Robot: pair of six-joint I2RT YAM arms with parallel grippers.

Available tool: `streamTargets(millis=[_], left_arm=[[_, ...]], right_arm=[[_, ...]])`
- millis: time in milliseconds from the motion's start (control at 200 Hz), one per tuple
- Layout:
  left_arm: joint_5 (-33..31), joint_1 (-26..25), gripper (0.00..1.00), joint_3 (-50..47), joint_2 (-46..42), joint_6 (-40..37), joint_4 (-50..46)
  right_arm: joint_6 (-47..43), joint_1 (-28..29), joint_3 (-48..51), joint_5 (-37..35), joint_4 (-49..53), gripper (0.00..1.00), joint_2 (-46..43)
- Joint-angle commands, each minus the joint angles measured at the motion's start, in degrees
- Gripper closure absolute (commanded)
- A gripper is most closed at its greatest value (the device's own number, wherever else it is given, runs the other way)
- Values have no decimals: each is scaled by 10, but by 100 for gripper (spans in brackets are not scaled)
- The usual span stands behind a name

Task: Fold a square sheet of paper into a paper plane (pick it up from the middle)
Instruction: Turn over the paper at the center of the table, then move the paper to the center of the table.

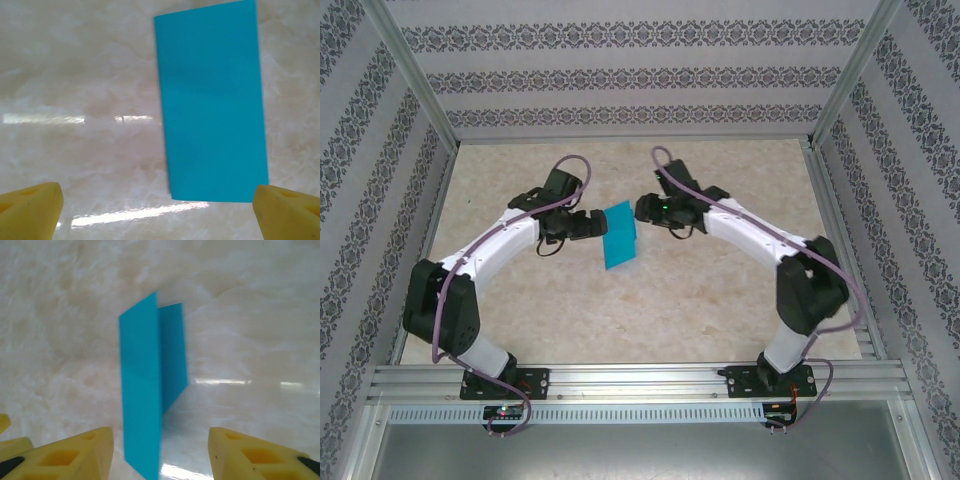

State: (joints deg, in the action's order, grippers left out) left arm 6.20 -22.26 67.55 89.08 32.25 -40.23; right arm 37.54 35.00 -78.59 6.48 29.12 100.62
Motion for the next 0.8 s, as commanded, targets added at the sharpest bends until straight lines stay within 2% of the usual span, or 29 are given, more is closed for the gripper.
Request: streamTargets(millis=[0, 175, 410, 565, 794], left_arm=[[10, 24, 0, -17, -31, 40, 20], [4, 54, 0, -48, -51, 67, 27], [-2, 61, 0, -62, -60, 82, 35], [-18, 63, 2, -65, -61, 89, 30], [-15, 66, 3, -67, -54, 93, 34]], right_arm=[[-4, 34, -73, 25, 5, 52, 60], [-1, 58, -165, 30, 39, 55, 167], [-47, 77, -253, 49, 102, 56, 269], [-91, 78, -247, 56, 119, 57, 293], [-148, 79, -178, 73, 123, 58, 275]])
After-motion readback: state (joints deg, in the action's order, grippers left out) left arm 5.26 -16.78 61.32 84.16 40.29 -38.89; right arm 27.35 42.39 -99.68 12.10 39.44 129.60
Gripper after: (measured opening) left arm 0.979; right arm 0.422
